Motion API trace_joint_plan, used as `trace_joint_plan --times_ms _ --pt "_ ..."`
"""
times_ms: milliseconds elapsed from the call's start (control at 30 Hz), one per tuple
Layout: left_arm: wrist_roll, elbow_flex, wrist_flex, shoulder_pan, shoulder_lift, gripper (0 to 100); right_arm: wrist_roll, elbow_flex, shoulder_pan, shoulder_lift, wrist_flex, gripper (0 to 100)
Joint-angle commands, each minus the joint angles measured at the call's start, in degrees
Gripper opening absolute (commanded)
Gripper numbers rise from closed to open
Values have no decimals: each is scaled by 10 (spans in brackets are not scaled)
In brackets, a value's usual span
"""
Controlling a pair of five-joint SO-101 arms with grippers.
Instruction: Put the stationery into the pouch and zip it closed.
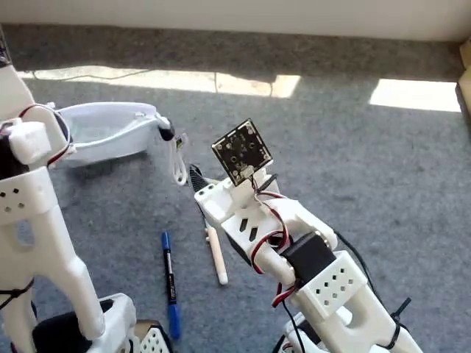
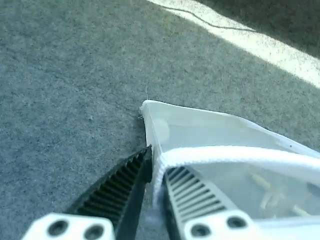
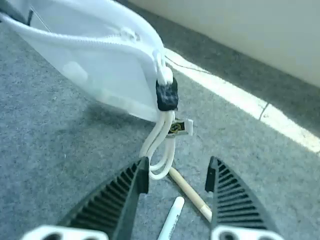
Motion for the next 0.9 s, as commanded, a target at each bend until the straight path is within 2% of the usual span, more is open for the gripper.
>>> trace_joint_plan --times_ms 0,133,300,433,700,867 --pt "5 0 -4 -12 -40 7 -31 -38 8 -18 27 181" --pt "5 15 -4 -17 -40 7 -33 -36 8 0 36 180" --pt "5 16 -4 -52 -43 7 -34 -49 8 125 67 180" --pt "5 20 -4 -59 -41 7 -59 -118 8 240 84 180" --pt "4 21 -4 -59 -40 7 -62 -260 7 437 138 180" --pt "4 45 -25 -84 -44 7 -59 -320 7 545 140 180"
